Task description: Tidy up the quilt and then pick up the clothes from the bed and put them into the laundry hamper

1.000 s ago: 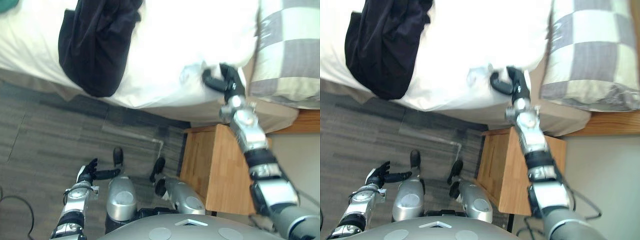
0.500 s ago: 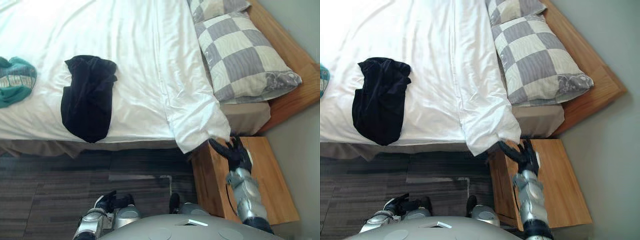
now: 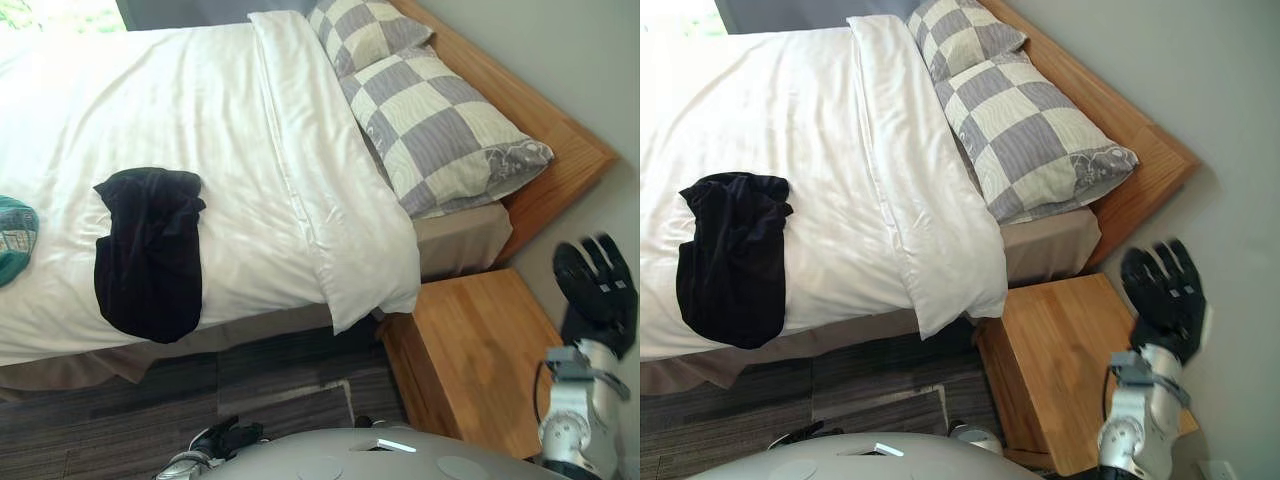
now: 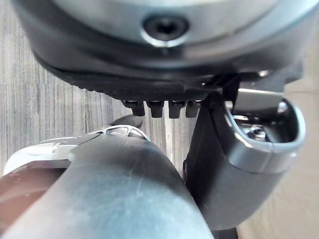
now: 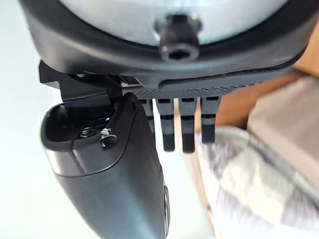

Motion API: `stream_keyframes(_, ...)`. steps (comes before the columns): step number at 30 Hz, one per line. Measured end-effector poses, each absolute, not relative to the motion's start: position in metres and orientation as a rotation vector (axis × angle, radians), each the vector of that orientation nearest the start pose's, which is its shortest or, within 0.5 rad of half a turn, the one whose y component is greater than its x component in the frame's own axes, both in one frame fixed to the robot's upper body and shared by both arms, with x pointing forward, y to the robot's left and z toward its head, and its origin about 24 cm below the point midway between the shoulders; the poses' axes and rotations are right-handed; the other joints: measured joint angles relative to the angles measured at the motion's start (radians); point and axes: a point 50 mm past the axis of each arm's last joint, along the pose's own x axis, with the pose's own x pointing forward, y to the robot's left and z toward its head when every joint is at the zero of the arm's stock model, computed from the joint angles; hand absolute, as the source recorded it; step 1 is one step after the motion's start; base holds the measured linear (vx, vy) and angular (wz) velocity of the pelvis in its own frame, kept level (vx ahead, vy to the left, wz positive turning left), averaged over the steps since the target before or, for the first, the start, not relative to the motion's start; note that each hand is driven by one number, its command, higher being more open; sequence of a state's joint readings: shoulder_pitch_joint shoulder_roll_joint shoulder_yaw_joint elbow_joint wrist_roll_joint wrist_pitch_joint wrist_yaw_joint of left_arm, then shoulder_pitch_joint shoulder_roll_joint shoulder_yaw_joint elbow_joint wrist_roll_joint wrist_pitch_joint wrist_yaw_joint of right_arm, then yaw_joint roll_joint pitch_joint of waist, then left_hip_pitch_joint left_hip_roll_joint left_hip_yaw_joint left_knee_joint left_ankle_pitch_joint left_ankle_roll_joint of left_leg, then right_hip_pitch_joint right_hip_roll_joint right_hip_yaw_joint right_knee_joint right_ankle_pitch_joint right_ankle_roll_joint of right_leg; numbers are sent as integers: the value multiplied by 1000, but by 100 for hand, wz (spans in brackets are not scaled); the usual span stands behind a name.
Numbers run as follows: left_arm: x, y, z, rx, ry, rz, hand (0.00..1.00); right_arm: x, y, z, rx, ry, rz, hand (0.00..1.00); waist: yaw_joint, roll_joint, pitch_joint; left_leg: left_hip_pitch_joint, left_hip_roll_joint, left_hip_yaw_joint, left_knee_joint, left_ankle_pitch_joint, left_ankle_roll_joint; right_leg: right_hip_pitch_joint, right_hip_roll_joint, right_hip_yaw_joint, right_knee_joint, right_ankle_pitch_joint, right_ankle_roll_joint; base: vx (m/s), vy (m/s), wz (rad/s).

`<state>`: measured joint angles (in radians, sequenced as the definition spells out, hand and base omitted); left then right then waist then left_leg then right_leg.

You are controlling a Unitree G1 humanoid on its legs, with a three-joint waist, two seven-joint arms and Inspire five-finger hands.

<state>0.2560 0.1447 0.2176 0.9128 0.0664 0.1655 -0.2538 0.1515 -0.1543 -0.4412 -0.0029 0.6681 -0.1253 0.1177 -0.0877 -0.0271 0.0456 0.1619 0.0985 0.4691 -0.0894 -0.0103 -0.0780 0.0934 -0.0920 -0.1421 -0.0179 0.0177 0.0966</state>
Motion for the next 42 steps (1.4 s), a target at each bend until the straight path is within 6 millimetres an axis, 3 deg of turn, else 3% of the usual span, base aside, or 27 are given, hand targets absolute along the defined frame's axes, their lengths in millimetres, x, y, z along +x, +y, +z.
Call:
stream_keyframes(3, 36, 225, -161, -100, 1300, 80, 100, 227, -267, 62, 533, -243, -216, 0, 5, 15, -1, -18, -6, -29, 0, 5, 6, -3, -6, -24, 0, -1, 0, -37, -1, 30)
stream_keyframes(7, 46, 214, -161, -110, 1261, 34, 100, 272, -237, 106, 606, -361, -15, 0, 35, 63, 15, -76, -17, -87, 0, 26, 21, -33, -17, -66, 2, 0, -1, -60, 1, 39)
stream_keyframes(11, 71, 207, -158, -142, 1159, 7, 100, 308, -227, 180, 598, -555, 93, 0, 62, 114, 101, -170, -22, -132, 5, 67, 36, -145, -31, -97, 79, -9, -14, -83, 19, 27)
stream_keyframes(12, 80, 207, -156, -156, 1120, 5, 100, 313, -226, 202, 589, -616, 103, 0, 68, 125, 140, -199, -25, -144, 5, 82, 40, -193, -40, -104, 132, -29, -20, -81, 17, 23)
stream_keyframes(15, 100, 206, -150, -185, 1029, 0, 100, 315, -226, 238, 583, -740, 106, 0, 88, 129, 227, -260, -55, -159, 7, 106, 50, -342, -97, -100, 351, -126, -20, -105, 5, 25)
stream_keyframes(19, 124, 206, -140, -211, 913, 0, 100, 315, -221, 261, 613, -802, 93, 0, 102, 134, 329, -355, -92, -162, 65, 105, 51, -496, -168, -71, 535, -198, -26, -56, -60, 18)
stream_keyframes(21, 139, 204, -134, -212, 849, -20, 100, 314, -222, 265, 624, -811, 66, 0, 113, 153, 367, -447, -96, -160, 97, 108, 53, -606, -185, -61, 601, -215, -40, -51, -111, 6)
stream_keyframes(25, 156, 198, -126, -246, 755, -38, 100, 314, -225, 263, 643, -801, 23, 0, 109, 172, 427, -547, -97, -158, 119, 119, 51, -731, -198, -48, 668, -232, -57, -32, -142, 7)
stream_keyframes(28, 167, 187, -122, -282, 717, -20, 100, 313, -224, 264, 654, -855, 79, 0, 100, 170, 452, -598, -90, -150, 130, 123, 48, -790, -197, -47, 688, -236, -62, -18, -115, 3)
stream_keyframes(32, 180, 180, -118, -266, 697, -17, 100, 321, -214, 238, 736, -858, 143, 0, 81, 152, 453, -605, -78, -138, 144, 112, 45, -789, -183, -40, 666, -236, -62, -9, -52, -9)
stream_keyframes(35, 186, 176, -118, -259, 701, 18, 100, 318, -200, 192, 809, -810, 167, 0, 62, 123, 451, -579, -68, -123, 160, 91, 43, -758, -167, -27, 646, -232, -59, 34, -34, -23)
stream_keyframes(38, 181, 184, -121, -228, 753, 73, 100, 309, -195, 106, 857, -547, 50, 0, 56, 84, 434, -511, -50, -93, 186, 48, 36, -680, -145, -11, 609, -231, -56, 103, -37, -39)
stream_keyframes(39, 181, 185, -122, -218, 769, 89, 100, 299, -199, 63, 872, -393, -26, 0, 55, 74, 428, -485, -45, -84, 193, 30, 33, -651, -137, -3, 598, -231, -56, 111, -17, -33)
stream_keyframes(40, 180, 186, -123, -213, 778, 98, 100, 292, -201, 43, 880, -316, -59, 0, 56, 72, 426, -473, -43, -79, 193, 25, 32, -639, -133, 0, 590, -231, -56, 115, -3, -31)
stream_keyframes(41, 181, 186, -124, -208, 795, 110, 100, 274, -203, 2, 895, -152, -134, 100, 55, 69, 423, -459, -42, -69, 193, 15, 31, -626, -131, 6, 580, -230, -54, 138, 3, -25)
stream_keyframes(42, 182, 185, -125, -206, 810, 116, 100, 251, -206, -34, 907, 5, -215, 100, 52, 69, 423, -449, -42, -61, 192, 7, 31, -614, -129, 10, 571, -229, -52, 119, 5, -21)
